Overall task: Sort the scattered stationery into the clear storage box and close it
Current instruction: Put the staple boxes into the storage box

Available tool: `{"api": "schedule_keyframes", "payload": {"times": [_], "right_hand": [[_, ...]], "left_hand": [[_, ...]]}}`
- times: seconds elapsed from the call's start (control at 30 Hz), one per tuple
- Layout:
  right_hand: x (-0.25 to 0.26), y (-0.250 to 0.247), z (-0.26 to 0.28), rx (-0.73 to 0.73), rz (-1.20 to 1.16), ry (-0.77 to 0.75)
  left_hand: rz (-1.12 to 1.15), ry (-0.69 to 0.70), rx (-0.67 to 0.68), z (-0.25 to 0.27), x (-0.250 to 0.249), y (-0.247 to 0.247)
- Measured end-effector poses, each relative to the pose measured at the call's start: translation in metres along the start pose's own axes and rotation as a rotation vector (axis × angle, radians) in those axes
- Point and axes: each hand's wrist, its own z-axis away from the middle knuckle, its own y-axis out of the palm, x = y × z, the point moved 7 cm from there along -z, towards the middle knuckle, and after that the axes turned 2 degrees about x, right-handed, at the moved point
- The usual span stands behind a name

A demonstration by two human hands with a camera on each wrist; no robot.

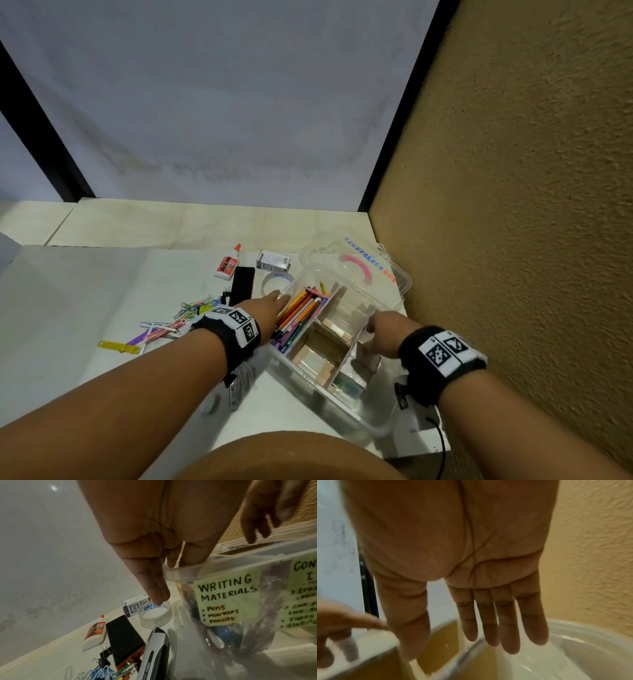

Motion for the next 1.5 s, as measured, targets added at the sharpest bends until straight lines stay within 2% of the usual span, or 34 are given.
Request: {"api": "schedule_keyframes", "payload": {"times": [0.17,0.3,0.43,0.6,0.73,0.9,1.03,1.17,1.27,1.37,1.5], "right_hand": [[0.059,-0.033,-0.010,-0.085,-0.172,-0.125],[0.117,-0.030,-0.023,-0.109,-0.295,-0.175],[0.165,-0.014,-0.037,-0.113,-0.388,-0.197],[0.239,-0.016,-0.046,-0.218,-0.509,-0.318],[0.276,0.007,-0.078,-0.062,-0.484,-0.245],[0.267,0.039,-0.130,-0.023,-0.310,-0.017],[0.255,0.058,-0.150,-0.001,-0.189,0.057],[0.262,0.073,-0.154,-0.077,-0.100,0.053],[0.263,0.077,-0.152,-0.117,-0.119,0.053],[0.264,0.073,-0.141,-0.189,-0.195,0.030],[0.265,0.059,-0.117,-0.235,-0.382,-0.050]], "left_hand": [[0.150,0.095,-0.100,0.018,0.018,-0.005],[0.164,0.103,-0.132,0.033,0.049,-0.003],[0.108,0.019,-0.059,0.046,0.098,0.012],[0.108,-0.145,0.024,0.063,0.184,0.039],[0.126,-0.264,0.080,0.075,0.242,0.060],[0.126,-0.307,0.148,0.091,0.281,0.087],[0.160,-0.350,0.173,0.101,0.303,0.105],[0.159,-0.347,0.205,0.110,0.317,0.122],[0.138,-0.327,0.213,0.112,0.318,0.137],[0.155,-0.305,0.198,0.110,0.312,0.146],[0.159,-0.204,0.133,0.095,0.279,0.146]]}}
